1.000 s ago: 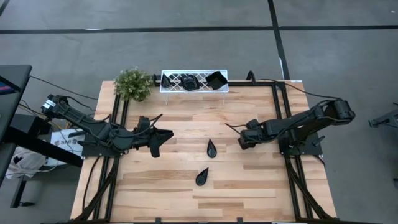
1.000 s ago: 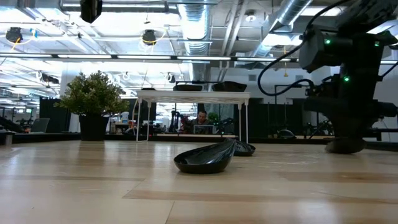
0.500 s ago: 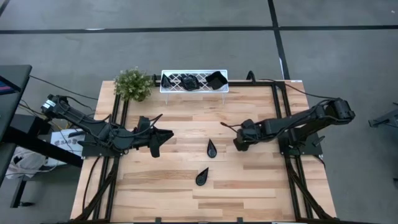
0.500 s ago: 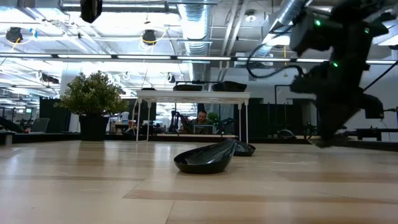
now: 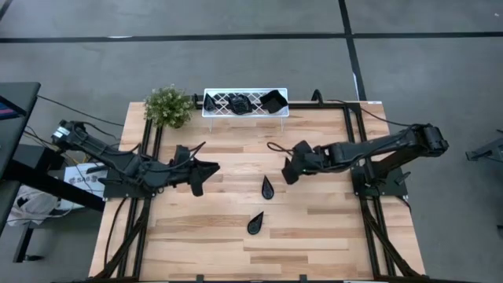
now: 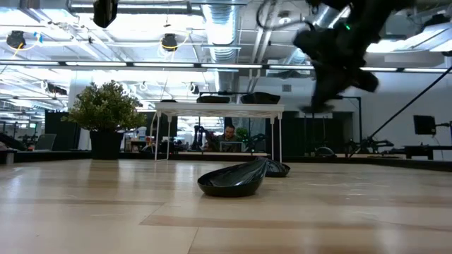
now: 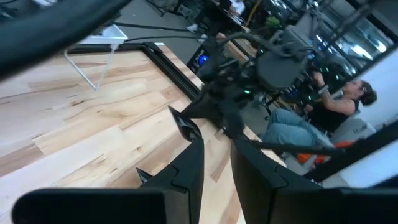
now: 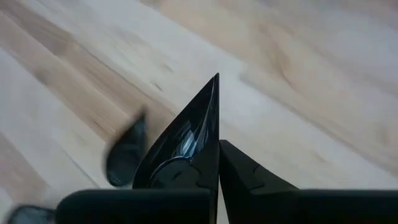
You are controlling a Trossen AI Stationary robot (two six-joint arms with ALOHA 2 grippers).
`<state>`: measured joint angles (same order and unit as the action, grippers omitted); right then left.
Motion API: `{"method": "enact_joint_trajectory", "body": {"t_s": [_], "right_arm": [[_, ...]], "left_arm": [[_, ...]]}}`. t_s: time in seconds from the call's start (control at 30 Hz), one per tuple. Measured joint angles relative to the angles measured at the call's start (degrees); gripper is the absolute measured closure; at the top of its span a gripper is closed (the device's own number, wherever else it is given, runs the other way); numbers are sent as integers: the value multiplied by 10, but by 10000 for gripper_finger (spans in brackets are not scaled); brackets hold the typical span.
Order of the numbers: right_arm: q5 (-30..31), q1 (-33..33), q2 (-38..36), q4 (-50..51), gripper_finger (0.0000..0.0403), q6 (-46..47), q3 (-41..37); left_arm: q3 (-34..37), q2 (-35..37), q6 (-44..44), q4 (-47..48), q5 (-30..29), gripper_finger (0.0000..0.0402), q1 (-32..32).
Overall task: Pick & Place Mini shaped plates
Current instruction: Stack the right drop shaped plate on the top of the drop shaped plates on the shelf
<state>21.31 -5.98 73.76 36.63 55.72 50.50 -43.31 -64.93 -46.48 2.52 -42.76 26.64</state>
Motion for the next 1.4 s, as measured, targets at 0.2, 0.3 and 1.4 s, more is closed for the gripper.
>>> {"method": "enact_joint_trajectory", "body": {"t_s": [0.2,0.3,1.4], "right_arm": [[40,0,0,-61,402,-59,43],[60,1,0,-91,403,-90,60],[86,3,174,-188,403,-319,274]], "left_arm": [[0,0,-34,0,13,319,-38],[0,0,-48,-2,33,307,-53],[0,-102,-126,-141,124,220,-64]]}}
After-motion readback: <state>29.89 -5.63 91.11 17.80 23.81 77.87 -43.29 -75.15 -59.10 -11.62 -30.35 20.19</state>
